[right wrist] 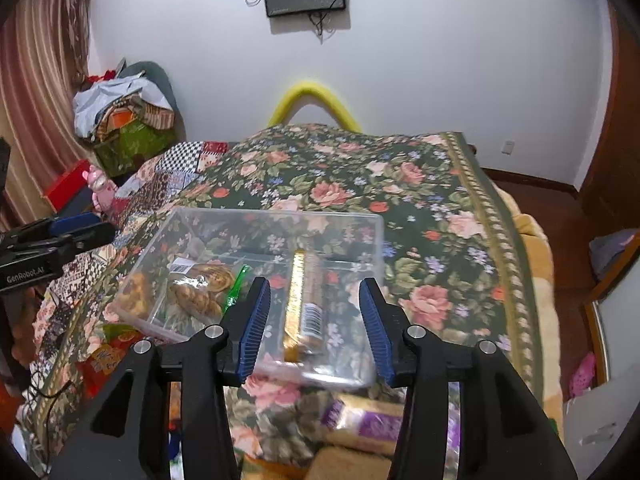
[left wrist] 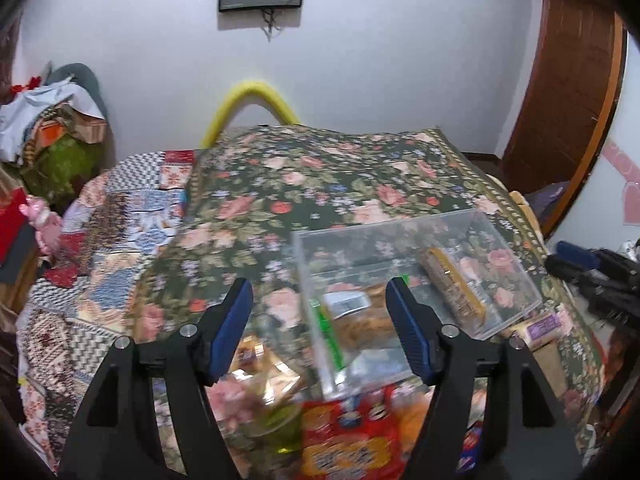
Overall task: Organize snacks
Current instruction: 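Grasp the clear cracker bag with the left tool while the right tool grasps the wrapped rice cake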
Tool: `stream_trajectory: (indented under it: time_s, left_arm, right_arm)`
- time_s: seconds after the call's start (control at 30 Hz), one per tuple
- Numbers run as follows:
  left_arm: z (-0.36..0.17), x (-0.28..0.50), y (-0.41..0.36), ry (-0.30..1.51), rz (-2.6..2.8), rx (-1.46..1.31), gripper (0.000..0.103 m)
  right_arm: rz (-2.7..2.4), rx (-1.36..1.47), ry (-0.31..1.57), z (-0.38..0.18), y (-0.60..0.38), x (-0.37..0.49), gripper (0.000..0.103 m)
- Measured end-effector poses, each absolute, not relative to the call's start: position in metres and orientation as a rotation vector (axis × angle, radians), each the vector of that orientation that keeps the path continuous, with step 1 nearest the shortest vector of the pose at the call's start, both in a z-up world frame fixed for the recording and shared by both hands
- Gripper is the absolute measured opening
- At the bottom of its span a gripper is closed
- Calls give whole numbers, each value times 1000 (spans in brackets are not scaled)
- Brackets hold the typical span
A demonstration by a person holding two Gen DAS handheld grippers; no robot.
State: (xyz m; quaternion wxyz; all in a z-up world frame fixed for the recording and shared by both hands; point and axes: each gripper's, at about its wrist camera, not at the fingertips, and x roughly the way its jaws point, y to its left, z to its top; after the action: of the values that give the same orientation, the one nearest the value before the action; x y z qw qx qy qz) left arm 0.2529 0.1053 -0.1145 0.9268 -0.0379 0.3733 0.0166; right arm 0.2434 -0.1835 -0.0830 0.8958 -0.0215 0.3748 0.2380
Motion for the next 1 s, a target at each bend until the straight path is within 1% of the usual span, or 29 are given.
stream_trajectory:
  time_s: [0.13, 0.33, 0.57, 0.77, 0.83, 0.9, 0.93, 1.0]
  left_arm:
    - [-121, 236, 125, 792, 62, -70, 70]
    - [-151, 226, 155, 867, 126, -82, 71]
    - [-189, 234, 177, 948, 156, -146, 71]
    - [-214, 248, 173, 1000, 142, -162, 71]
    - [-220, 253, 168, 1009, 134, -149, 71]
    - [-224, 257, 166, 1018, 128, -150, 71]
    - [-228, 260, 166, 1025, 124, -159, 71]
    - [-233, 264, 166, 1036, 114, -181, 71]
  right_arm:
    - [469, -32, 773, -80, -202, 234, 46]
    - [412, -25, 789, -89, -227, 219, 50]
    - [380, -11, 879, -123, -239, 199, 51]
    - [389, 17, 963, -152, -236, 187, 53]
    - [385, -1, 972, -159, -233, 184, 60]
    - [378, -28, 975, -164, -228, 180, 62]
    - [377, -32, 967, -164, -227, 179, 67]
    - [379, -44, 966, -163, -224, 176, 70]
